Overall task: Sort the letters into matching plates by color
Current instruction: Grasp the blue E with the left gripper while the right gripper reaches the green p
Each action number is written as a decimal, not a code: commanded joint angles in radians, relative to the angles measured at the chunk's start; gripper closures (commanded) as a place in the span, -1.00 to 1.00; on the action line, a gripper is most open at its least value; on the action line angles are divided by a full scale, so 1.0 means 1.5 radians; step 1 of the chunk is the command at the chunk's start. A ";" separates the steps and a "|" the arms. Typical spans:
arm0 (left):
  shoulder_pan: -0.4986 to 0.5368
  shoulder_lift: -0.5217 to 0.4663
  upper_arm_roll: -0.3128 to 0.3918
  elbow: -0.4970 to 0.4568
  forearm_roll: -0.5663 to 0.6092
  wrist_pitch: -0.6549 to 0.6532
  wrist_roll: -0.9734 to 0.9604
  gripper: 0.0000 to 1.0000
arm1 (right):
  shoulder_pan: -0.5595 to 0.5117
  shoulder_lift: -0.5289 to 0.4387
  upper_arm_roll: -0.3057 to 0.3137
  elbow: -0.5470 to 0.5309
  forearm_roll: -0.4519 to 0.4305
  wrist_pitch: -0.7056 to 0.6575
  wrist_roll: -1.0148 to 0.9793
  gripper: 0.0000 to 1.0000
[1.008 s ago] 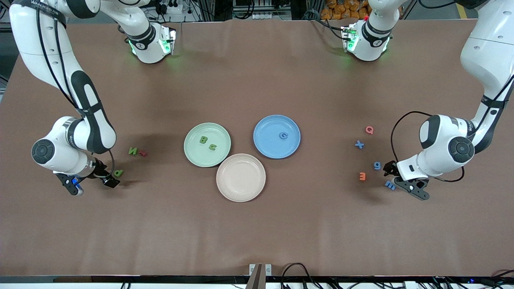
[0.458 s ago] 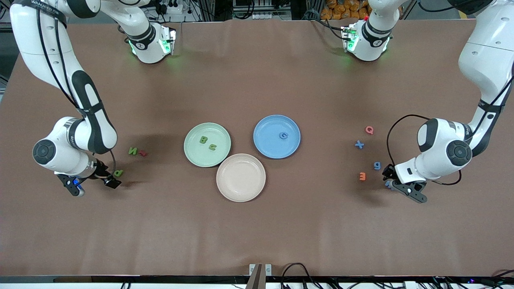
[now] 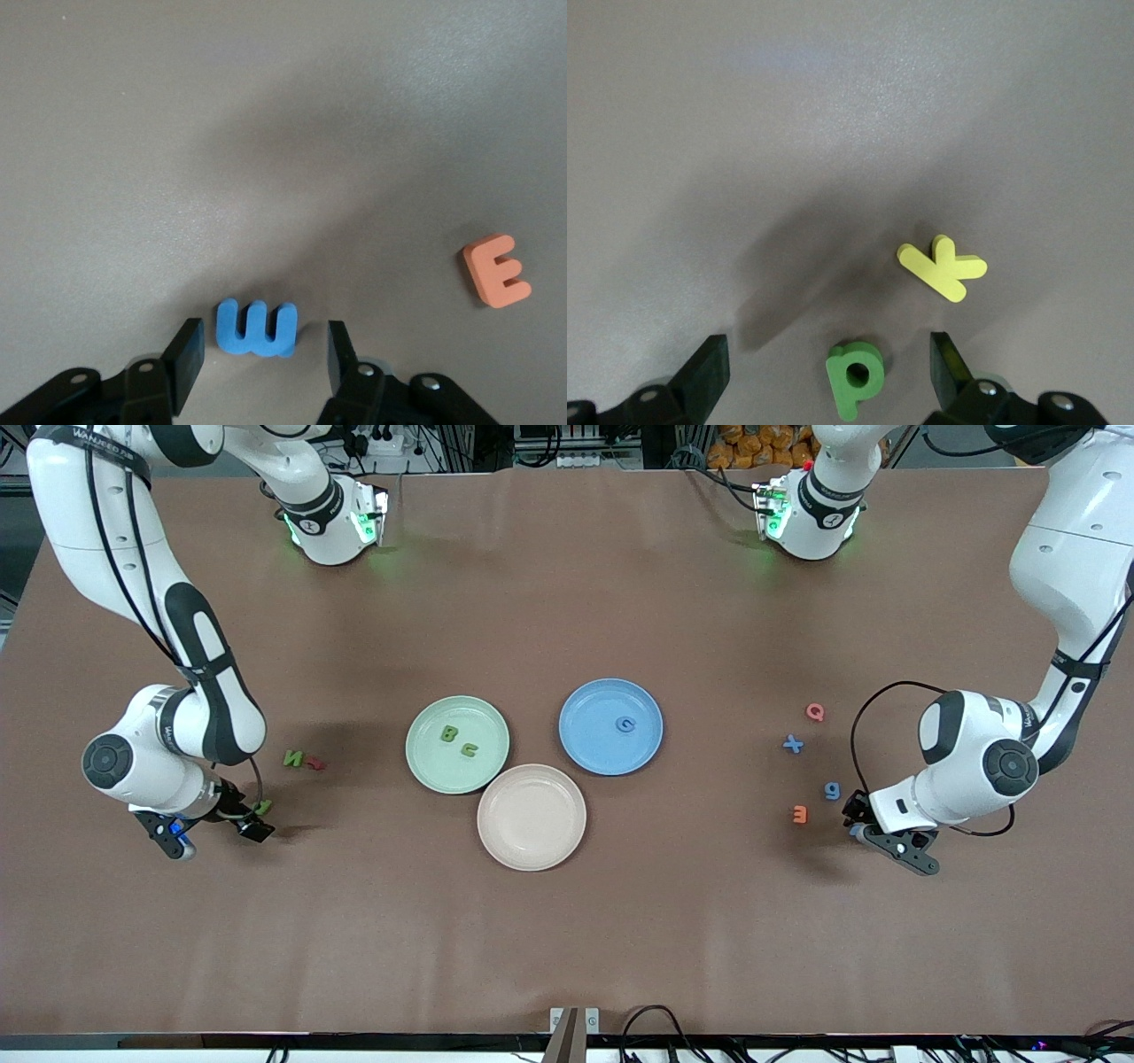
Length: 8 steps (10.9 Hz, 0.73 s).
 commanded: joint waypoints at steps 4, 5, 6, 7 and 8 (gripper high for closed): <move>-0.003 0.016 0.005 0.015 0.016 0.004 0.002 -0.22 | -0.005 0.001 0.005 -0.025 0.001 0.024 -0.051 -0.34; -0.003 0.017 0.005 0.015 0.016 0.004 0.002 -0.21 | -0.005 -0.004 0.005 -0.030 0.001 0.024 -0.058 -0.23; -0.003 0.017 0.005 0.015 0.016 0.004 0.001 -0.20 | -0.005 -0.013 0.005 -0.042 0.001 0.025 -0.063 -0.21; -0.003 0.017 0.005 0.015 0.016 0.004 0.001 -0.15 | -0.006 -0.016 0.005 -0.050 0.001 0.033 -0.068 -0.18; -0.004 0.017 0.005 0.015 0.016 0.004 0.000 -0.14 | -0.006 -0.016 0.005 -0.052 0.001 0.035 -0.072 -0.11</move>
